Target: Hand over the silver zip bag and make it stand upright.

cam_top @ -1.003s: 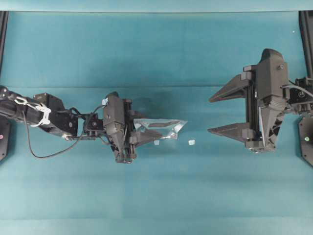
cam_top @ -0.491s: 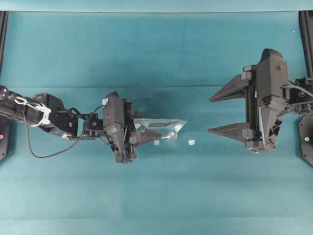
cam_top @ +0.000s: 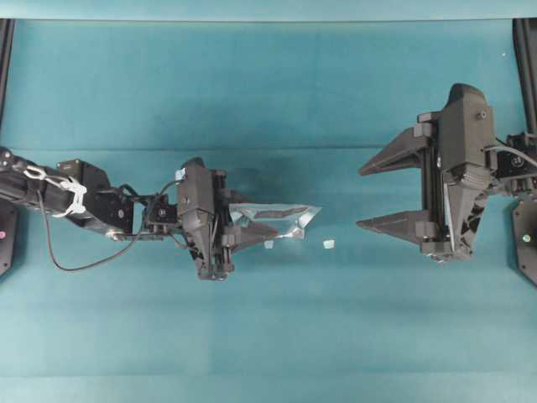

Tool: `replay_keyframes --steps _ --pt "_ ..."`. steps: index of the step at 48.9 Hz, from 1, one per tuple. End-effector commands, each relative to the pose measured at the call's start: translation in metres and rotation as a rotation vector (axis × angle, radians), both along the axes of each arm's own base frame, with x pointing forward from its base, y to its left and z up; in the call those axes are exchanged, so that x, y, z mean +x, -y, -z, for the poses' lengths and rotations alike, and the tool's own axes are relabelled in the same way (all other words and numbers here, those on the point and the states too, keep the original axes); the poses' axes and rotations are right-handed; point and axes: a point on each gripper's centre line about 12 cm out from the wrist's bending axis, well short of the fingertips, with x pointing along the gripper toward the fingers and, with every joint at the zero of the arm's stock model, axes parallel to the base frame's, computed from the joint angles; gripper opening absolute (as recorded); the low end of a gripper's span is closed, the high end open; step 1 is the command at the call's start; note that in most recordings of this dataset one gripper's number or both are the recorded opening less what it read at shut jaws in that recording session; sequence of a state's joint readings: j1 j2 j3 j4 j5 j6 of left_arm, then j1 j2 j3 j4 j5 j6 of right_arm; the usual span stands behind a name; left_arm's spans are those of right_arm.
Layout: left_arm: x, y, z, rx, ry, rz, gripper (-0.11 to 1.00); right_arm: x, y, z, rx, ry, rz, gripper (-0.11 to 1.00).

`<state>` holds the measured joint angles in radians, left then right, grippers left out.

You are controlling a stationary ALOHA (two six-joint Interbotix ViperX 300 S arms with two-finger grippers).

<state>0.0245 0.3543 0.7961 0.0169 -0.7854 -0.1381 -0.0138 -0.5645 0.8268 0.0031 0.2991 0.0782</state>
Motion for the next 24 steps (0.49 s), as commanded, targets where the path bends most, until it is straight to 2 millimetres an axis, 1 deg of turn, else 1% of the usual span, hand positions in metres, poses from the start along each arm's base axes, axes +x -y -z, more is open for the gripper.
replay_keyframes --steps 1,24 --pt "0.0013 0.0032 -0.0034 0.003 0.008 0.011 0.21 0.0005 0.0001 -0.0061 0.006 0.025 0.004 0.95" --pt "0.0013 0.0051 -0.0034 0.012 0.008 0.019 0.21 0.0004 0.0001 -0.0059 0.005 0.023 0.004 0.95"
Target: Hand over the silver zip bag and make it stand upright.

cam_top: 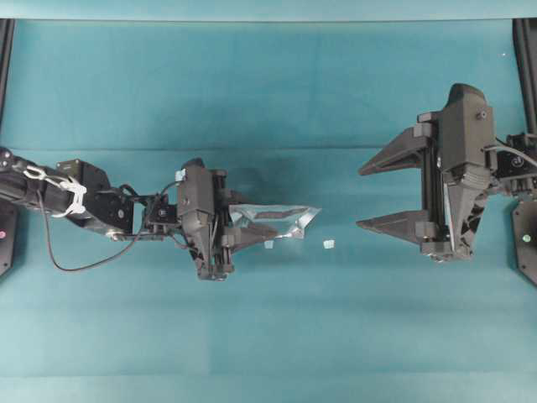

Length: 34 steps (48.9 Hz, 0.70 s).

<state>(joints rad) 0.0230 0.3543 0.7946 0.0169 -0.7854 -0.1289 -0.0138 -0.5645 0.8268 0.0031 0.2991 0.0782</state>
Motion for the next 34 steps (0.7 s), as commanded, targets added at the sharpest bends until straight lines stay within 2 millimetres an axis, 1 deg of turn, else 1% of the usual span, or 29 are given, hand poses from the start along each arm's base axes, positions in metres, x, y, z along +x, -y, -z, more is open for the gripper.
replay_keyframes --steps 1,34 --pt "0.0008 0.0045 -0.0030 0.003 0.006 0.014 0.21 0.0004 0.0001 -0.0059 0.005 0.023 0.004 0.95" --pt "0.0006 0.0045 -0.0024 0.003 0.000 0.014 0.21 0.0002 0.0001 -0.0056 0.006 0.020 0.004 0.95"
